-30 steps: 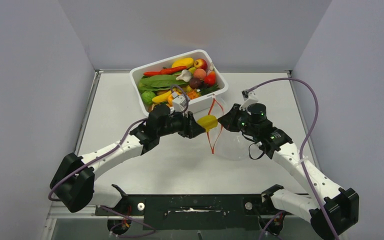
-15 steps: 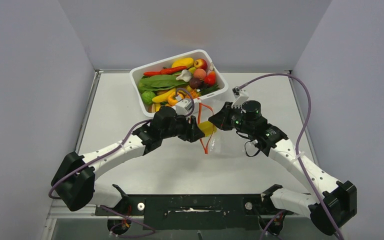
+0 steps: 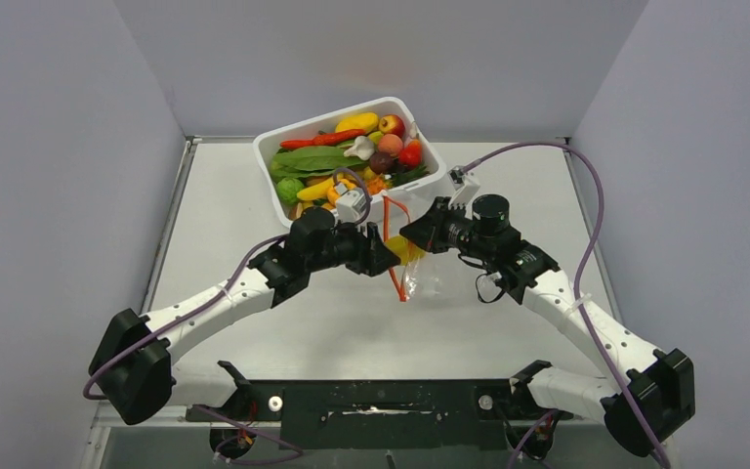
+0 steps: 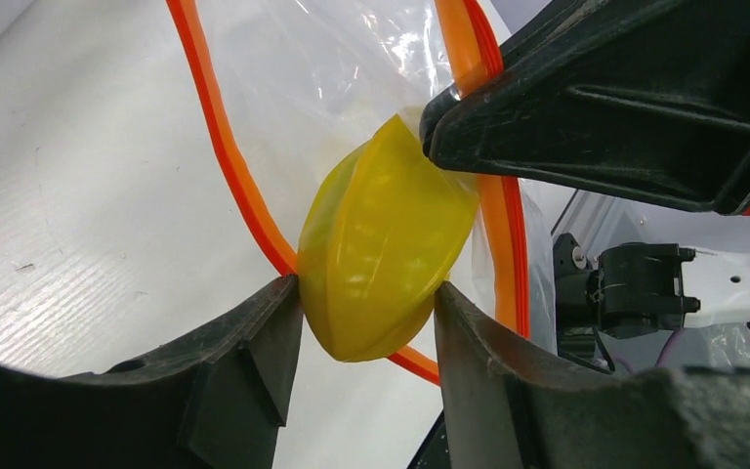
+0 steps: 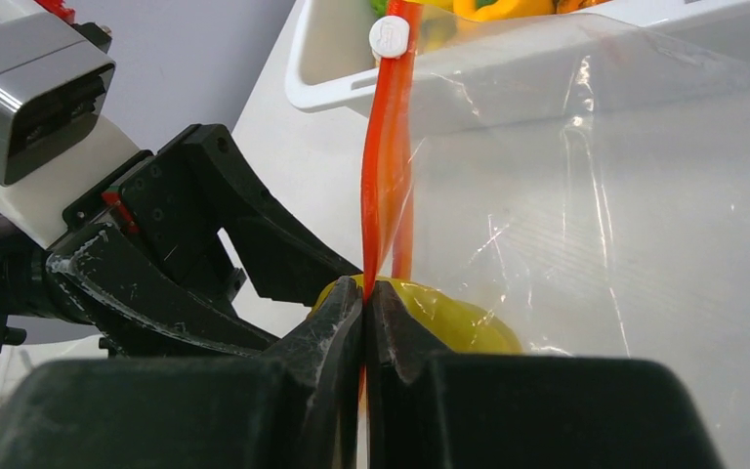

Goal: Place the food in the zip-top bag and seal the zipper
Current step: Place the fake fruit in the zipper food storage bag, then pick up the fake vegetable from the bin.

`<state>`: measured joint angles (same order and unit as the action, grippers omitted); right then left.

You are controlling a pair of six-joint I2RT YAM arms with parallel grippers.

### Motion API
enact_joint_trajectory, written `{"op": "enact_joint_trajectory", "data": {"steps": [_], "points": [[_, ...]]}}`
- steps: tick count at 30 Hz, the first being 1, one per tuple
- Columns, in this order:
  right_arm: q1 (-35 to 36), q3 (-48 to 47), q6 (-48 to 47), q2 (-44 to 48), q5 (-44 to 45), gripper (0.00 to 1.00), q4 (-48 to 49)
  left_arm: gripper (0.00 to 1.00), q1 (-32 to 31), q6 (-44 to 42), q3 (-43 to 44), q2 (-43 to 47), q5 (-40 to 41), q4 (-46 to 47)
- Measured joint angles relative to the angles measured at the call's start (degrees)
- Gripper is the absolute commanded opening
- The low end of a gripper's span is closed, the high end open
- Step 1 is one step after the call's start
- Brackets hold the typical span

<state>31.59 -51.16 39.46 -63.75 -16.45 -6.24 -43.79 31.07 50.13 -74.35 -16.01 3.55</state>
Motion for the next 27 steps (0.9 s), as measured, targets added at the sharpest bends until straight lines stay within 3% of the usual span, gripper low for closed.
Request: {"op": "enact_joint_trajectory", "data": {"steps": [9,14,20,27], "points": [[-0.9,1.5,0.9,0.5,-1.9,0.0,0.6,0.65,0.1,1.8,-0.2,6.2,1.0,-1.7],[-2.4,3.0,2.1,0.7,-3.9,0.0,1.9,0.61,0.3,2.3,0.0,10.1,3.7,-4.1],[-3.5,4.0,3.0,2.3,-5.6,0.0,3.1,0.61,0.5,1.0,3.0,10.5,11.5,-13.9],[-3.8,4.0,2.4,4.3,-5.6,0.0,2.9,0.63,0.8,0.0,3.3,10.5,10.3,-13.4]]}}
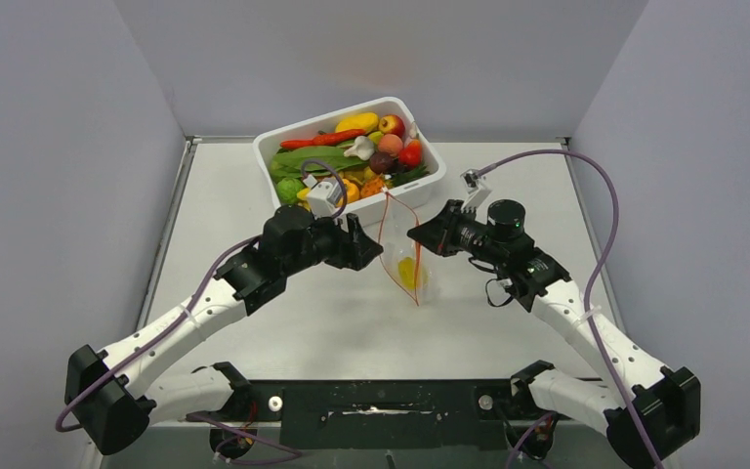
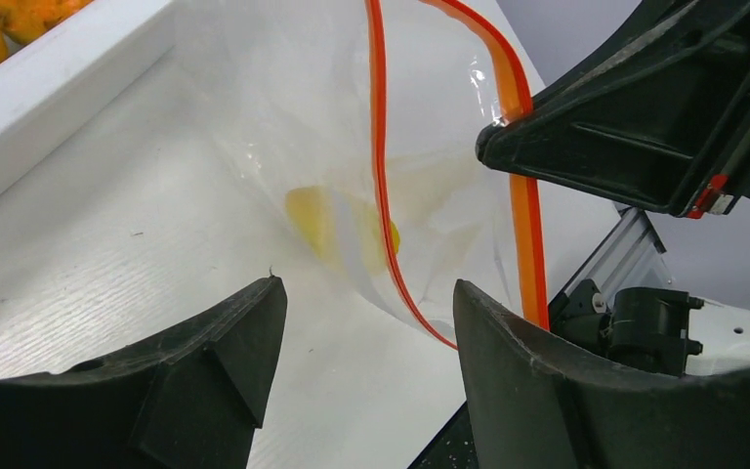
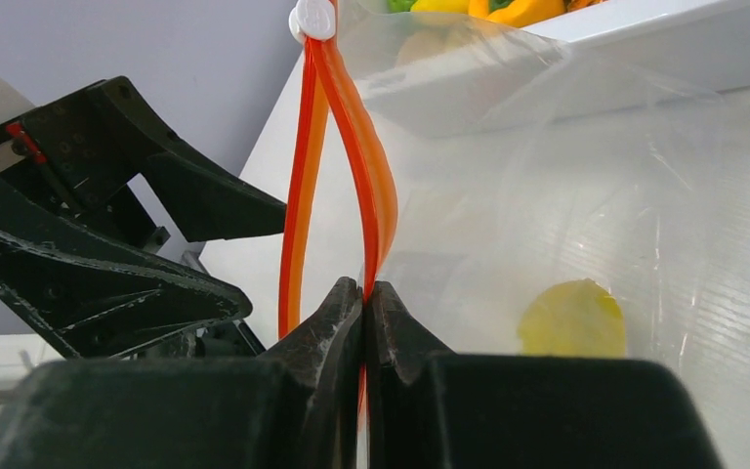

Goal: Place the food in the zip-top bag and seal the zipper
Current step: Pick up the fake vegetable from the bin.

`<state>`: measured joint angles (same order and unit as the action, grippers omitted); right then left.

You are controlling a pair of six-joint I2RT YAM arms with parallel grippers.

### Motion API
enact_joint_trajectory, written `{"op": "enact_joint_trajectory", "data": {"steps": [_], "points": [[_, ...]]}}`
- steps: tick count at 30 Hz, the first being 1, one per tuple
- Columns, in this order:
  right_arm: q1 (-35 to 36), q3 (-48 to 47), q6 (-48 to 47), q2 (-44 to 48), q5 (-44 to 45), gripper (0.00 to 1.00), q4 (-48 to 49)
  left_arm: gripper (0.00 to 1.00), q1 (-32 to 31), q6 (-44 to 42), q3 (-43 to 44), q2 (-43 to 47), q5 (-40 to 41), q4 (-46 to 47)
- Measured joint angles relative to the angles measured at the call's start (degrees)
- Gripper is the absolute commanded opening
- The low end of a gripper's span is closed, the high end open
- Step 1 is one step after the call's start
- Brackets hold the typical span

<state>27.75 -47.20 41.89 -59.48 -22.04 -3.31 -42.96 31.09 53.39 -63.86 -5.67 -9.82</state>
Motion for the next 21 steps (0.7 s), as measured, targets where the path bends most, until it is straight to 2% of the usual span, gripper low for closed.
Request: {"op": "enact_joint_trajectory", "data": {"steps": [7,13,16,21], "points": [[-1.2,-4.7,-4.8,1.1,7.0,0.0,-10.2,0.63,0.8,-1.3,1.4,-2.0,-0.9,0.8],[-3.4,-10.6,-9.9,7.4,16.7,0.0,-21.5,0.63,3.1,-4.6,5.8,-3.3,1.3,-1.6],[-3.7,-15.0,-12.1,9.8,21.8,0.0,-26.7,0.62,5.8,-6.2,7.7,-4.8,2.1,-2.3],[-3.7,-19.7,-14.6,11.3,27.1,0.0,-31.2,0.61,13.9,-7.6,9.7,-9.5,2.1,-2.2]]}}
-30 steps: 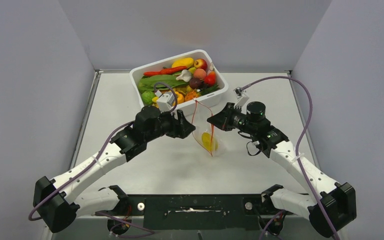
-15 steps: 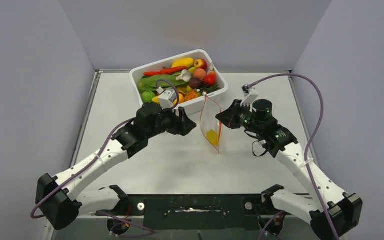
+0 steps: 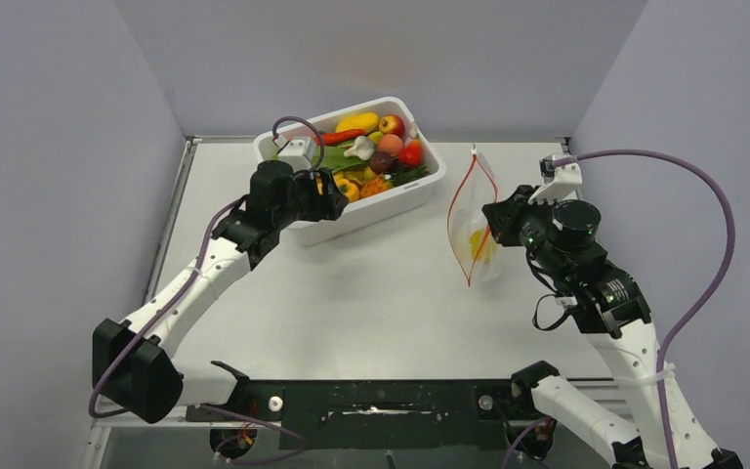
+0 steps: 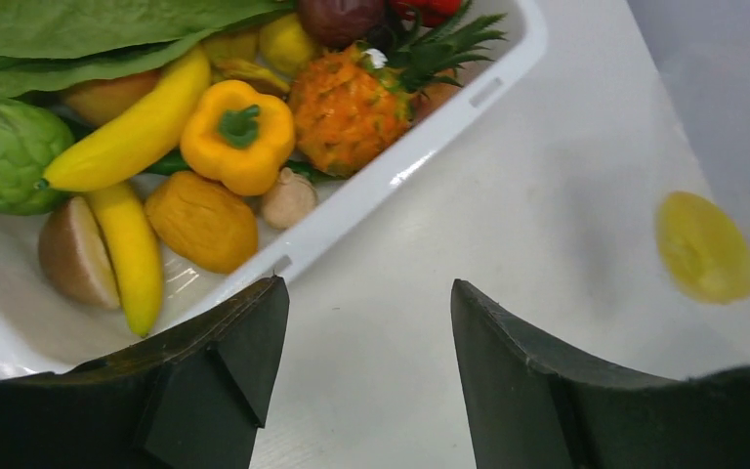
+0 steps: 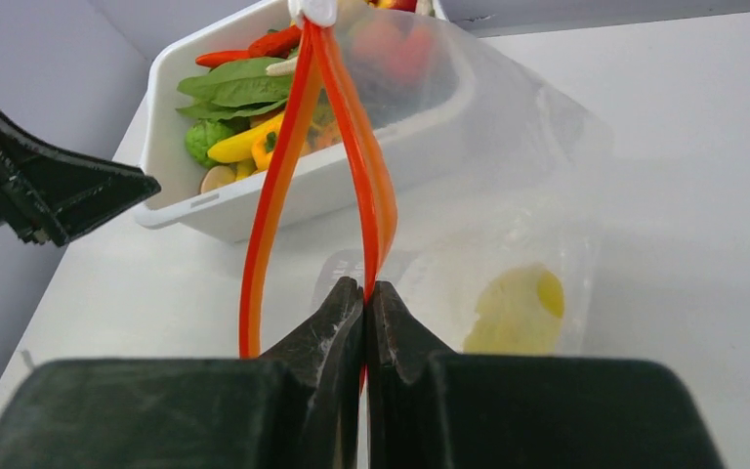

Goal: Place the food in the zip-top bag and seal the zipper
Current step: Pick up the fake vegetable from the bin.

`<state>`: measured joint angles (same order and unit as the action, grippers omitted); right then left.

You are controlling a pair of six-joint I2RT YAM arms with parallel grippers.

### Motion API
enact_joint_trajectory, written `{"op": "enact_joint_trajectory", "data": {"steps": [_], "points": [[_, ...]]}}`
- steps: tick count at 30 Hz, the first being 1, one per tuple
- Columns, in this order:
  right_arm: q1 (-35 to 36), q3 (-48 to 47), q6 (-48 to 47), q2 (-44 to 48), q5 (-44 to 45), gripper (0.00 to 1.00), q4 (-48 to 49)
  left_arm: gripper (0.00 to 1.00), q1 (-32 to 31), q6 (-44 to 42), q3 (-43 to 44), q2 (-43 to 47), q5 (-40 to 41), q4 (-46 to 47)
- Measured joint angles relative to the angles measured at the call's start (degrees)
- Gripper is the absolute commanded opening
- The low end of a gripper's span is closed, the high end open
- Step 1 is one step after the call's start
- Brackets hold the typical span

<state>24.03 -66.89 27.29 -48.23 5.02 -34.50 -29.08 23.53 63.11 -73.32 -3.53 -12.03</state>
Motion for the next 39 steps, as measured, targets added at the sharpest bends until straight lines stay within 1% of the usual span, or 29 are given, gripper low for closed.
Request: {"op": "enact_joint_trajectory", "data": {"steps": [2,4,9,13,18,23,28,34,39], "points": [[0.0,0.7,-0.4,0.7,0.0,0.0,0.0,0.61,1.9,-0.5,1.0,-2.4,0.6,0.1],[0.0,3.4,-0.5,1.3,-1.1,0.0,1.7,0.61,2.7,-1.3,2.2,-4.9,2.1,0.3],[0.0,15.0,1.6,0.5,-6.1,0.0,8.0,0.61,3.4,-3.9,6.1,-11.6,4.8,1.6],[0.0,21.0,3.4,-3.7,-10.0,0.0,10.8,0.46,4.4,-5.5,12.1,-18.6,7.1,2.7],[0.0,21.7,4.7,-4.1,-12.8,0.0,13.6,0.44,8.2,-5.7,21.6,-28.5,5.6,4.4],[0.0,21.7,4.9,-4.0,-14.3,0.0,15.5,0.46,10.2,-6.5,29.0,-36.6,3.4,5.3],[0.0,21.7,5.0,-4.1,-15.2,0.0,16.0,0.48,10.2,-6.8,31.6,-41.0,-0.1,6.2],[0.0,21.7,5.2,-4.1,-15.4,0.0,16.4,0.49,10.2,-6.9,32.5,-43.5,-4.4,8.5],[0.0,21.7,5.3,-4.1,-15.4,0.0,16.5,0.44,10.2,-6.8,34.7,-45.6,-6.5,9.4]]}}
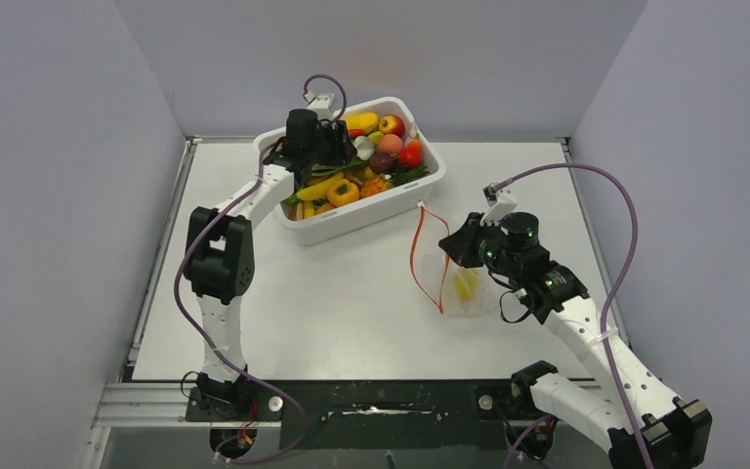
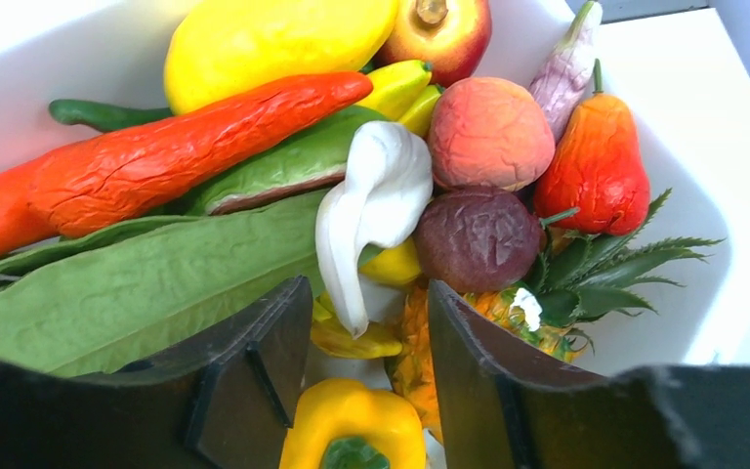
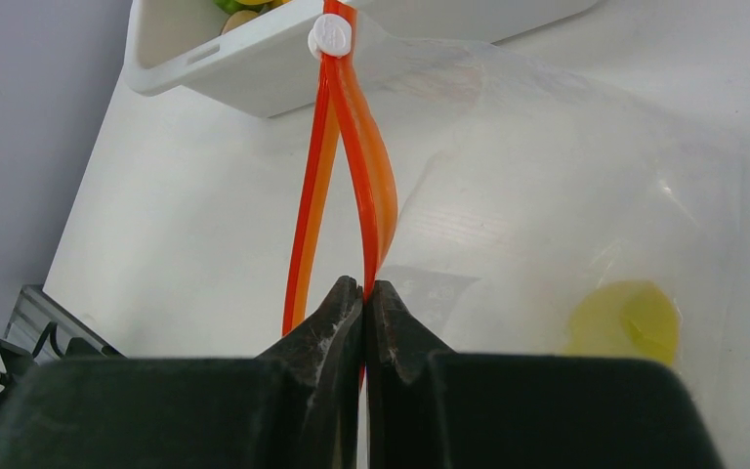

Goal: Place the food in the zip-top bag and seal the zipper
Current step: Pick up the fake vegetable from the bin.

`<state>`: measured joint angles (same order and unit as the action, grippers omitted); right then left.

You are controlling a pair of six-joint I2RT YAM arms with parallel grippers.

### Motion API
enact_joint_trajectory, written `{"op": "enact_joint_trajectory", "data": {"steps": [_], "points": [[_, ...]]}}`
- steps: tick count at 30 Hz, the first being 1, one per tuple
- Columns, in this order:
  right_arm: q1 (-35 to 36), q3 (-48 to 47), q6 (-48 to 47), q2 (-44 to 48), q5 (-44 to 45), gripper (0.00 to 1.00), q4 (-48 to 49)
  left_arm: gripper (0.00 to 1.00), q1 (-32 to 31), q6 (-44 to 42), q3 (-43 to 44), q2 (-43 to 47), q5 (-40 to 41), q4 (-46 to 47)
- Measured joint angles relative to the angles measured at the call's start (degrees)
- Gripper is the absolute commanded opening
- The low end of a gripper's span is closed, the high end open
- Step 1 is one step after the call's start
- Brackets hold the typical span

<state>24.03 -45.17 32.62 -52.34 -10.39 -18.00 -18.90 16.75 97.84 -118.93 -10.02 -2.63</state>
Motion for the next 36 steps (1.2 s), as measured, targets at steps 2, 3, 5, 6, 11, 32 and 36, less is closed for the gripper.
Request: {"op": "enact_joint_trajectory", "data": {"steps": [2,3,5,6,11,32,36], "points": [[0.0,0.0,0.0,0.0,0.0,0.0,0.0,0.41,0.1,0.2,0.5,-0.5,-0.8,0.4],[0.0,0.0,0.0,0.0,0.0,0.0,0.0,0.4,0.1,0.5,0.6,-0.7,-1.0,0.6],[0.0,0.0,0.0,0.2,0.0,0.0,0.0,0.39,0.2,0.8,0.6,-1.0,-1.4,1.2],[0.0,0.0,0.0,0.3,0.0,0.0,0.0,0.38,0.2,0.9,0.7,-1.2,-1.6,1.4],[0.0,0.0,0.0,0.8,0.0,0.0,0.0,0.35,0.3,1.1,0.7,-2.1,-2.2,1.8],[0.0,0.0,0.9,0.8,0.1,0.0,0.0,0.24,0.3,0.1,3.2,-4.3,-1.6,0.6],[0.0,0.0,0.9,0.8,0.1,0.0,0.0,0.15,0.3,-0.2,3.3,-4.5,-0.9,0.0]]}}
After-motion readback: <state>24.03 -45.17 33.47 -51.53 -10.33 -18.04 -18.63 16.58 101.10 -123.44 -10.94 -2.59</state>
